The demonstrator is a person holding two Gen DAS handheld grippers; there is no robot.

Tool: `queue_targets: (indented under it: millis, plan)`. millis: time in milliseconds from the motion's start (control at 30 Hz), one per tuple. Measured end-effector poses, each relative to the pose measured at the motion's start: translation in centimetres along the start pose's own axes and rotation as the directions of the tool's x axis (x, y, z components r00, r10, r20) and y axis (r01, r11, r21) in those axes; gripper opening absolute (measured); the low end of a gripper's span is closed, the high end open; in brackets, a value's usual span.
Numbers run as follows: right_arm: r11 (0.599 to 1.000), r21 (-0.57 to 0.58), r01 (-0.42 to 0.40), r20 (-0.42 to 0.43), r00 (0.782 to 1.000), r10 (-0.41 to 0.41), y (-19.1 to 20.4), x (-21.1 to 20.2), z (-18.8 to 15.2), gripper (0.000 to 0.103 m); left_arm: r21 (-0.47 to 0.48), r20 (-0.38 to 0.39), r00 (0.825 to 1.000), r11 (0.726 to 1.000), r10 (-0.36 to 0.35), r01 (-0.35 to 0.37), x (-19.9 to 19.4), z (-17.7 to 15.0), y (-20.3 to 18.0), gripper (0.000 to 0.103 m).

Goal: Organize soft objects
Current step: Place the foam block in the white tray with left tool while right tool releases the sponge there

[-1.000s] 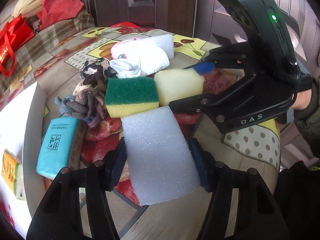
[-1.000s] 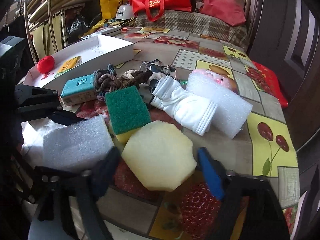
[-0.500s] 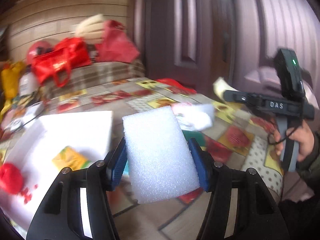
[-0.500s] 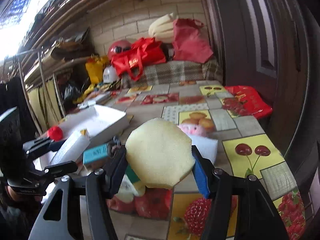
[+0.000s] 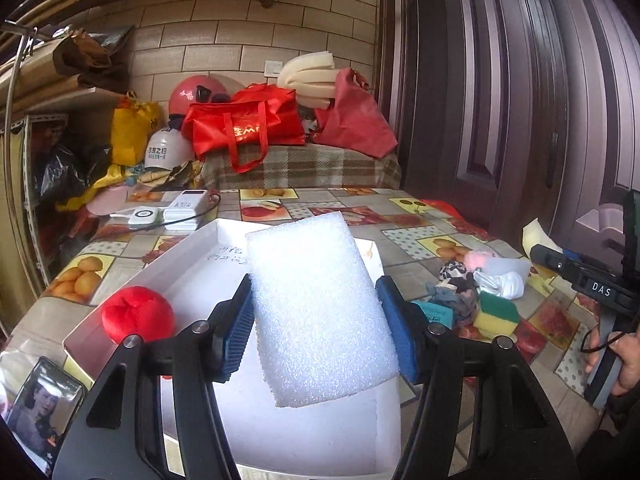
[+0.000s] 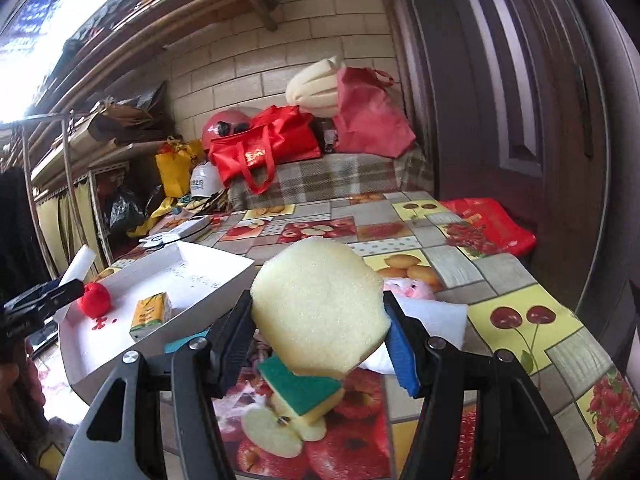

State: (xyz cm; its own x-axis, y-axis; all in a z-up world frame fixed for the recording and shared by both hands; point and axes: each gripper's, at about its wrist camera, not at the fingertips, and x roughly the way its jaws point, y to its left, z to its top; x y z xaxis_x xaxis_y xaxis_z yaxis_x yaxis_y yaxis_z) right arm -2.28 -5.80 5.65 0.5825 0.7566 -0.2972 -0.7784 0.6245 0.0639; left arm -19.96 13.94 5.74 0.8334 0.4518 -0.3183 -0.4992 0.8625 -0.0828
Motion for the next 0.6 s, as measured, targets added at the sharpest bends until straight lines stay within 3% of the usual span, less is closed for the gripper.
queue_targets:
  millis: [600]
  plan:
    - [0.985, -0.113, -0.129, -0.032, 0.991, 0.126, 6.4, 2.2, -0.2, 0.062, -0.029, -0.025, 0.998, 0.998, 0.061, -0.062, 0.5, 0.0, 1.0, 0.060]
